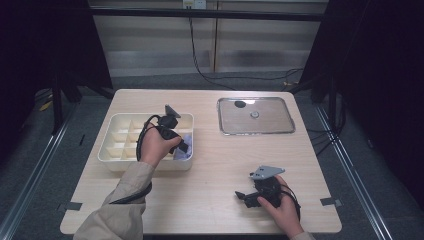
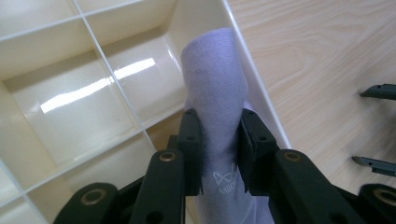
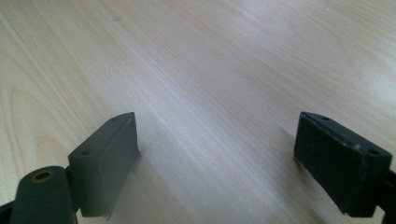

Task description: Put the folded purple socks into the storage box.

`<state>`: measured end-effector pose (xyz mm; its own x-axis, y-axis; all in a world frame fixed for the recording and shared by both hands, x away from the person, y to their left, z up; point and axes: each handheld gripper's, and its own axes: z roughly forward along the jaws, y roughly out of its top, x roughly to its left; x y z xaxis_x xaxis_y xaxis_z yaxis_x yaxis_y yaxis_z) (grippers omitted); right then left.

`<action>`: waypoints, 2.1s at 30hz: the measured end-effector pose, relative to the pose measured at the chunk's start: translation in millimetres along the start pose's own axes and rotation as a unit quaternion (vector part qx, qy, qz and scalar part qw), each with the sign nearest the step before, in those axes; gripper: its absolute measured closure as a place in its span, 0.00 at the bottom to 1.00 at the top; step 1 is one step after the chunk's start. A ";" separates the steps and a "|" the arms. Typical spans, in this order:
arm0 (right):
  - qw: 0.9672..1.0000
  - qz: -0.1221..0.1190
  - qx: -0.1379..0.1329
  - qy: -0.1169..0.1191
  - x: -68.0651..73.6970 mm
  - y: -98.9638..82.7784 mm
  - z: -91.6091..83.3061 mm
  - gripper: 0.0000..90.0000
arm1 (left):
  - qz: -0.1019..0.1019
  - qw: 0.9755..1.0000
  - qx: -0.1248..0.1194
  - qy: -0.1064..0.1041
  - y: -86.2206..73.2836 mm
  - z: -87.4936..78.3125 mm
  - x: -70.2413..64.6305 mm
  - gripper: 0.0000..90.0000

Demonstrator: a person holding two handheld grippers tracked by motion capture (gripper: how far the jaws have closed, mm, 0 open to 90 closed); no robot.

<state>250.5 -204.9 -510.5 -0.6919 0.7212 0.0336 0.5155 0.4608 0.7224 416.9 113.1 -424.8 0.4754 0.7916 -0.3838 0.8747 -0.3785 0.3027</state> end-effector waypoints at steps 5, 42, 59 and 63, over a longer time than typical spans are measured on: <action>1.000 -0.001 0.001 -0.001 -0.2 0.1 -0.2 0.15 | 0.000 1.000 0.000 -0.001 -1.1 1.9 0.2 0.81; 1.000 -0.002 0.000 0.002 -0.6 0.2 0.2 0.15 | 0.021 1.000 0.016 0.015 -6.2 6.6 -4.5 0.69; 1.000 -0.004 -0.001 0.001 -1.0 0.3 0.2 0.15 | 0.025 0.999 0.005 0.025 1.9 -14.4 -9.2 0.71; 1.000 -0.004 -0.001 0.001 -1.0 0.4 0.2 0.15 | 0.022 0.999 0.004 0.023 5.0 -21.8 -8.8 0.71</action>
<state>251.5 -205.3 -510.4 -0.6972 0.7163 0.0294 0.5091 0.4657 0.7238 415.0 114.7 -401.0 0.5079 0.7959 -0.3296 0.8542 -0.4160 0.3118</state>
